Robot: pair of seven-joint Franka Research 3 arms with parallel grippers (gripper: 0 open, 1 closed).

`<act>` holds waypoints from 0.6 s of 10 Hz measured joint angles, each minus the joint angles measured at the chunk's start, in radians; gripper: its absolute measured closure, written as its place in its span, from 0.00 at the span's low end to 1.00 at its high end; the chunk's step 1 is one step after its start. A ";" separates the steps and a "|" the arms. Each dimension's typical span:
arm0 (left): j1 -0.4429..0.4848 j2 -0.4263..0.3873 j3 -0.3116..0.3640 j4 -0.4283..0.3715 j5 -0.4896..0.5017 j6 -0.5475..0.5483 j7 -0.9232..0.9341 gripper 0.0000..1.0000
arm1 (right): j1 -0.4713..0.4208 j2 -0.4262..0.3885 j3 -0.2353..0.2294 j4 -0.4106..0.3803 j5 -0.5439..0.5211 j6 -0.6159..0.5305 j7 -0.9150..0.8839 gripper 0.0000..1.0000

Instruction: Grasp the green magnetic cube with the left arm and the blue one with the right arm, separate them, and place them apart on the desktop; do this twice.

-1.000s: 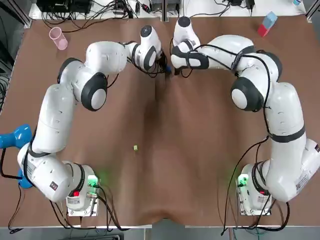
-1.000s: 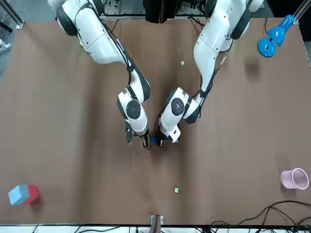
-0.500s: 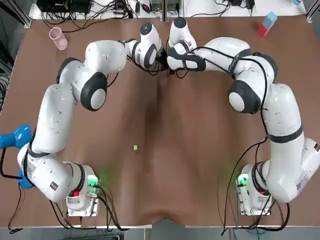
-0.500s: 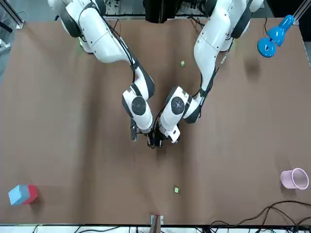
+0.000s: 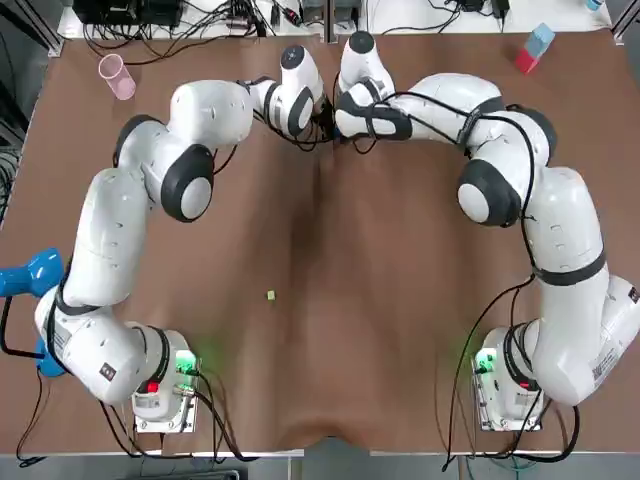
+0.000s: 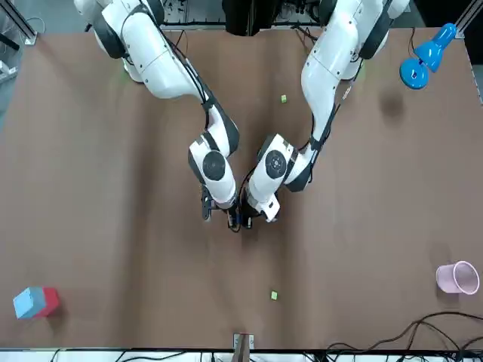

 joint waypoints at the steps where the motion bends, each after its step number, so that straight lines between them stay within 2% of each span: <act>1: 0.000 0.000 0.000 0.000 0.000 -0.001 0.000 0.77 | -0.001 0.000 -0.001 0.002 0.000 0.000 0.000 0.75; 2: 0.000 0.000 0.000 0.000 0.000 -0.001 0.000 0.77 | -0.002 0.000 -0.002 0.002 -0.002 0.000 0.000 0.78; 6: 0.002 -0.013 0.000 0.000 0.000 -0.019 0.000 0.77 | -0.011 0.000 -0.003 0.005 -0.068 -0.001 -0.001 0.78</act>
